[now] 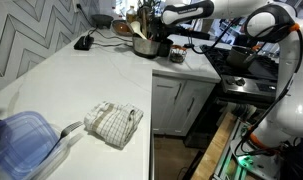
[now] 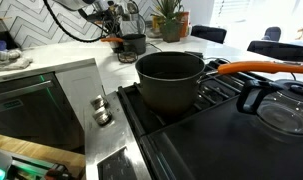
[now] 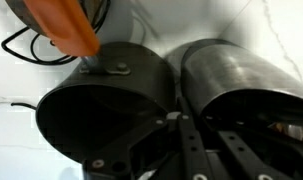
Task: Place the utensil holder next to the stove
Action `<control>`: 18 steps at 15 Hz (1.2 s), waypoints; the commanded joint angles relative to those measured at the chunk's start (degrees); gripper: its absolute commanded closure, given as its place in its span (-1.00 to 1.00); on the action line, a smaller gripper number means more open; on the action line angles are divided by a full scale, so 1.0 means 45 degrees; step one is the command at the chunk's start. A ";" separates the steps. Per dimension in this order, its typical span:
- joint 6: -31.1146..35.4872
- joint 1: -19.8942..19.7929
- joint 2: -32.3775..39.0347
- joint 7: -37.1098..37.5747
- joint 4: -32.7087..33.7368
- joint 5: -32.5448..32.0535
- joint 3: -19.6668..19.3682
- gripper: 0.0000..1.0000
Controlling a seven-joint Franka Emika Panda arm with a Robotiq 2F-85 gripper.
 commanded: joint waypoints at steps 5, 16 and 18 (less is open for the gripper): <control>-0.1502 -0.0228 0.0131 -0.1509 0.0798 0.1119 0.0644 0.98; -0.3353 -0.0212 -0.1180 -0.2270 -0.0718 0.1587 0.0816 0.98; -0.3358 -0.0194 -0.1474 -0.2271 -0.1077 0.1432 0.0704 0.98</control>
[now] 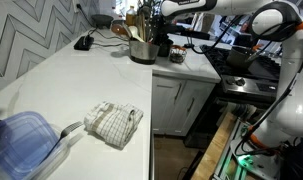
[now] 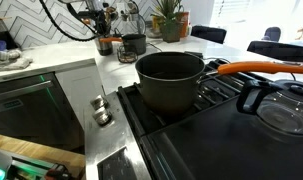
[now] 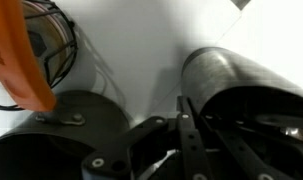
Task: Place the utensil holder next to the stove
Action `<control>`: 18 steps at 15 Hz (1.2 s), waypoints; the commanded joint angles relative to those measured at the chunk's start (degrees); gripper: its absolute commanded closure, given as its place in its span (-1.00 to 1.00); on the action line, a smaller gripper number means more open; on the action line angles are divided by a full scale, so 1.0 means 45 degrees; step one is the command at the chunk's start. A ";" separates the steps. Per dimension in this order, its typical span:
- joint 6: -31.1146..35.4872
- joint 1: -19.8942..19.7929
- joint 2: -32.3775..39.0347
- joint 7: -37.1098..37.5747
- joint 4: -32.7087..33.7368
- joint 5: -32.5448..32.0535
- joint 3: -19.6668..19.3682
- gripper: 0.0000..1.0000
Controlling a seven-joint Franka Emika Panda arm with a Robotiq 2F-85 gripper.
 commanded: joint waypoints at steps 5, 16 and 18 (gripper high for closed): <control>-0.0434 -0.0216 -0.1644 -0.0356 -0.2048 -0.0373 -0.0491 0.98; 0.0260 -0.0757 -0.2464 -0.0897 -0.3514 -0.0614 -0.1115 0.98; 0.0297 -0.0858 -0.2527 -0.1014 -0.3603 -0.0675 -0.1210 0.98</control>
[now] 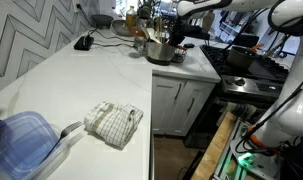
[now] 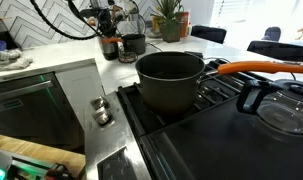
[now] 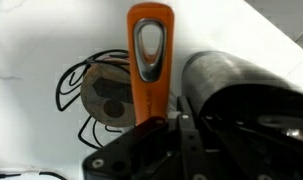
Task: Place the utensil holder next to the stove
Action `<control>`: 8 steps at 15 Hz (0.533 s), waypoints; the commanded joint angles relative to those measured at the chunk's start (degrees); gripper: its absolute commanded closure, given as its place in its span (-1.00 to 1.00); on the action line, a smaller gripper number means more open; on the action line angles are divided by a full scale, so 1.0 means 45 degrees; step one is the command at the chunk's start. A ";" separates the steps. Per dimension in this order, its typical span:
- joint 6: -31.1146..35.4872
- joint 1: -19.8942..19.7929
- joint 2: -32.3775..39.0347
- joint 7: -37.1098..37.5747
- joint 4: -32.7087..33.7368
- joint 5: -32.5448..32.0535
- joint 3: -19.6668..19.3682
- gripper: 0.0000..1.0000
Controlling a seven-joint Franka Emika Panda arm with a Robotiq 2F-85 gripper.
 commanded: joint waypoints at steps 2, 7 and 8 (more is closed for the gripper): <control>0.0419 -0.0316 -0.0566 -0.0375 -0.0948 -0.0543 -0.0248 0.98; 0.1041 -0.0519 -0.0451 -0.0295 -0.1002 -0.0619 -0.0462 0.98; 0.1117 -0.0524 -0.0351 -0.0271 -0.0929 -0.0630 -0.0474 0.98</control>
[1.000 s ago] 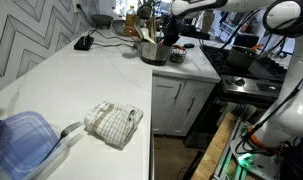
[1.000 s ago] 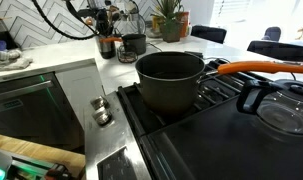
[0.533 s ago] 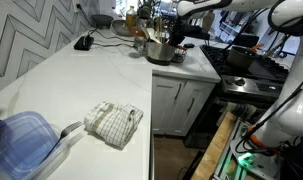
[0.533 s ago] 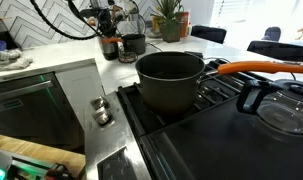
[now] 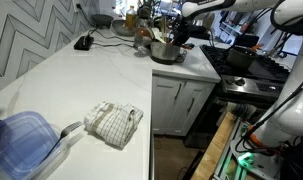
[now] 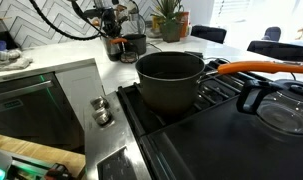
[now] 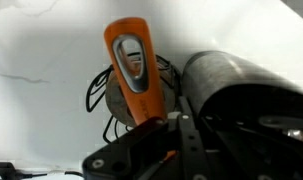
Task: Place the utensil holder next to the stove
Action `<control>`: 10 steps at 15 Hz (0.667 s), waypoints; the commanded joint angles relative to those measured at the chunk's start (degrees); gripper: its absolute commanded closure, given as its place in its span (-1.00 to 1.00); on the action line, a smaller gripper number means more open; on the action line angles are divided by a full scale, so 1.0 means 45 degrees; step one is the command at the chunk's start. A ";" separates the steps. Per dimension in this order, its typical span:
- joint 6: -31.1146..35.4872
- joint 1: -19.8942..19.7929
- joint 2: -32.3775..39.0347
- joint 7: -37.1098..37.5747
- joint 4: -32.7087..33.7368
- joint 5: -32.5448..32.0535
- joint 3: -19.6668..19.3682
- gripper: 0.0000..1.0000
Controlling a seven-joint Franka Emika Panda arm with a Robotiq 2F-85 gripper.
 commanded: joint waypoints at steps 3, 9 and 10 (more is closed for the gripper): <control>0.0492 -0.0161 0.0110 0.0226 -0.0247 -0.0643 -0.0227 0.98; 0.0355 -0.0496 0.0040 0.0300 -0.0266 -0.0538 -0.0569 0.98; 0.0358 -0.0576 0.0068 0.0256 -0.0252 -0.0520 -0.0631 0.98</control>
